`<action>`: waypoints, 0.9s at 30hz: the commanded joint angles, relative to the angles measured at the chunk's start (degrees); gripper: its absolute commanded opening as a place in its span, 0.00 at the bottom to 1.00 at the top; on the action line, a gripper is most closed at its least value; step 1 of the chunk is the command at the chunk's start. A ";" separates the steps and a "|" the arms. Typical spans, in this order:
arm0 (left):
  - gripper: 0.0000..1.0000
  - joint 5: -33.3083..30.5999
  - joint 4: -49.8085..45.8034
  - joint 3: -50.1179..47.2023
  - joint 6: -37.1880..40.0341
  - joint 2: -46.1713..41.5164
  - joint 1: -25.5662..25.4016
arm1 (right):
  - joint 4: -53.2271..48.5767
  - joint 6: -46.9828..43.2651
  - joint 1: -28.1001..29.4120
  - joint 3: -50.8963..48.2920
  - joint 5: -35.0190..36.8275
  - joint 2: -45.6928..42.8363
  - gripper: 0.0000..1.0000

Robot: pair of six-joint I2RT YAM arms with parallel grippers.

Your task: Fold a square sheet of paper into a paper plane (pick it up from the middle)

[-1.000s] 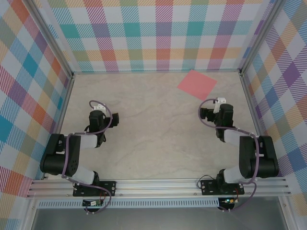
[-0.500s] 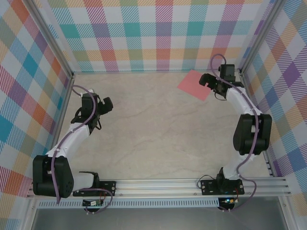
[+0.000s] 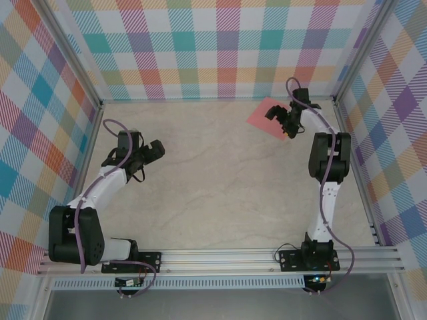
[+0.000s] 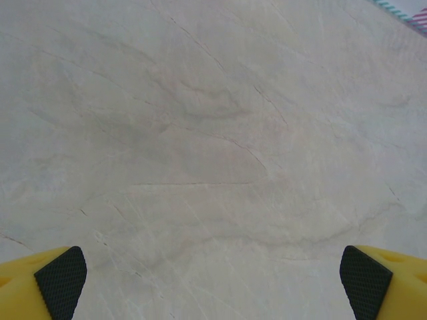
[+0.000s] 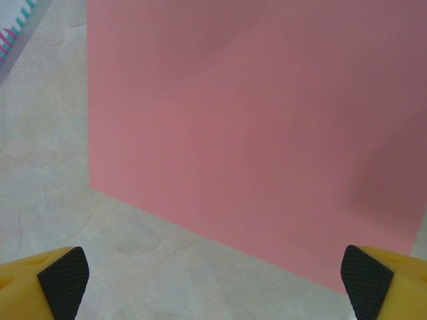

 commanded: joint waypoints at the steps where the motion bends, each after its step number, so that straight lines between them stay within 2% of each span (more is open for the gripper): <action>1: 1.00 2.24 -1.06 1.85 -1.31 0.50 0.20 | -5.06 1.39 0.00 4.07 -0.73 3.55 0.99; 5: 1.00 2.36 -1.60 2.00 -1.40 1.01 -0.22 | -7.99 1.42 0.45 4.51 0.25 5.11 0.98; 8: 1.00 2.19 -1.80 1.97 -1.55 1.33 -0.61 | -10.15 2.15 1.10 1.23 1.52 3.89 0.98; 13: 1.00 2.92 -3.25 2.82 -1.19 2.19 -1.67 | -15.05 5.61 2.95 -9.41 -1.51 -1.94 0.93; 15: 1.00 3.06 -5.76 2.91 -0.66 2.02 -2.39 | -12.45 7.30 4.62 -17.79 -2.85 -7.67 0.93; 19: 1.00 2.58 -6.71 2.12 -0.87 1.76 -4.06 | -7.13 12.82 9.53 -34.66 -5.07 -18.60 0.94; 22: 1.00 1.98 -6.24 1.18 -1.85 1.50 -5.28 | -3.47 18.50 15.39 -45.52 -5.84 -25.09 0.94; 27: 1.00 1.82 -5.31 0.57 -4.03 1.63 -7.22 | -5.44 21.96 24.67 -51.84 -2.23 -32.14 0.94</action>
